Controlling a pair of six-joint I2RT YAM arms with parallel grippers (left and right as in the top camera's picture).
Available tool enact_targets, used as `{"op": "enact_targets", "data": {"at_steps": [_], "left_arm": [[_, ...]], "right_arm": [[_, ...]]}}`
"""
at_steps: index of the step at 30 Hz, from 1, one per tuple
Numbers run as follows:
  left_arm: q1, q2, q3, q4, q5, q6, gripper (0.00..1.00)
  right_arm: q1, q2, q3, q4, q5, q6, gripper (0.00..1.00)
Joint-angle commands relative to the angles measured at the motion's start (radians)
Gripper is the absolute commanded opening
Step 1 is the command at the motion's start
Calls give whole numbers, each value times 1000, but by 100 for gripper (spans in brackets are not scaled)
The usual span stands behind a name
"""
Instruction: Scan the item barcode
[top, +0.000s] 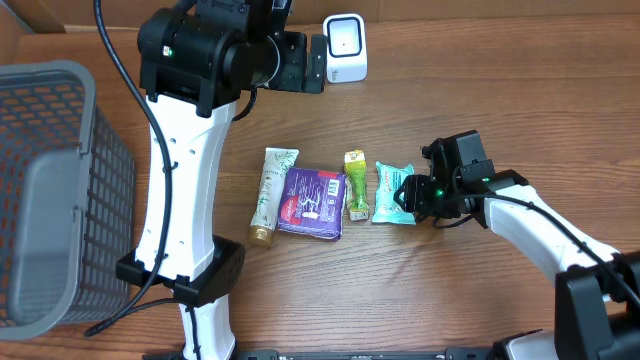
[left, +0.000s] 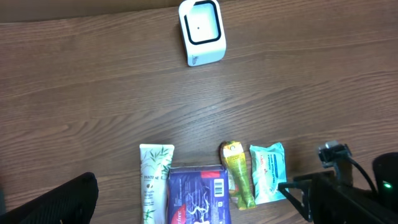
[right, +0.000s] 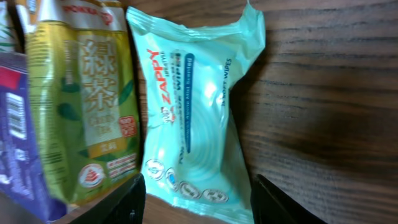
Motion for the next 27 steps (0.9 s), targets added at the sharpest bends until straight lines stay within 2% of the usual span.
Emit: {"op": "enact_targets", "data": {"at_steps": [1,3,6,9,12,15,21,27], "left_arm": [[3,-22,20,-2,-13,23,100],[3,-22,20,-2,-13,23,99],[3,-22,20,-2,-13,23,99],[3,-22,20,-2,-13,23,100],[3,-22,20,-2,-13,23,100],[3,-22,20,-2,-13,23,100],[3,-22,20,-2,-13,23,100],[3,-22,20,-2,-13,23,100]], "right_arm": [[0,59,-18,26,-1,-20,55],[0,86,-18,37,-1,-19,54],[0,121,-18,37,-2,-18,41],[0,127,-21,34,-1,-15,24],[0,127,-19,35,-2,-11,17],[-2,126,-12,31,-1,-11,4],[-14,71,102,-113,116,-11,4],[7,31,332,-377,451,13,4]]}}
